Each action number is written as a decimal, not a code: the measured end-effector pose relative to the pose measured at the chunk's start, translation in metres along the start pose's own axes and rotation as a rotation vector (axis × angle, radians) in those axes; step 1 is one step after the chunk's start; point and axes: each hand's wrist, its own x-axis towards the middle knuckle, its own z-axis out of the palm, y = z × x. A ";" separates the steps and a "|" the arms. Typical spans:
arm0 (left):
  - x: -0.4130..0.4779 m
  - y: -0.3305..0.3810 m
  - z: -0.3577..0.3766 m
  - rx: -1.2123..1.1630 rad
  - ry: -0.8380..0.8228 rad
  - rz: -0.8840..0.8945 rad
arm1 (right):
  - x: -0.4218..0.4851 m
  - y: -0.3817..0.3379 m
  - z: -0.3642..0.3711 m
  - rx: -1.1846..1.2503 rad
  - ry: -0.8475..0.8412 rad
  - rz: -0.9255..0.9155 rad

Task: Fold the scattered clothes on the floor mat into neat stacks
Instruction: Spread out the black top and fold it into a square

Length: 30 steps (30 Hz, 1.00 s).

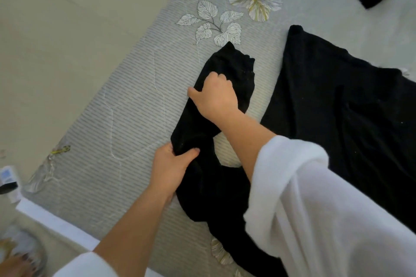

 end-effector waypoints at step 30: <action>-0.129 -0.057 0.162 1.465 -0.313 0.590 | -0.125 0.327 -0.182 1.332 0.100 0.797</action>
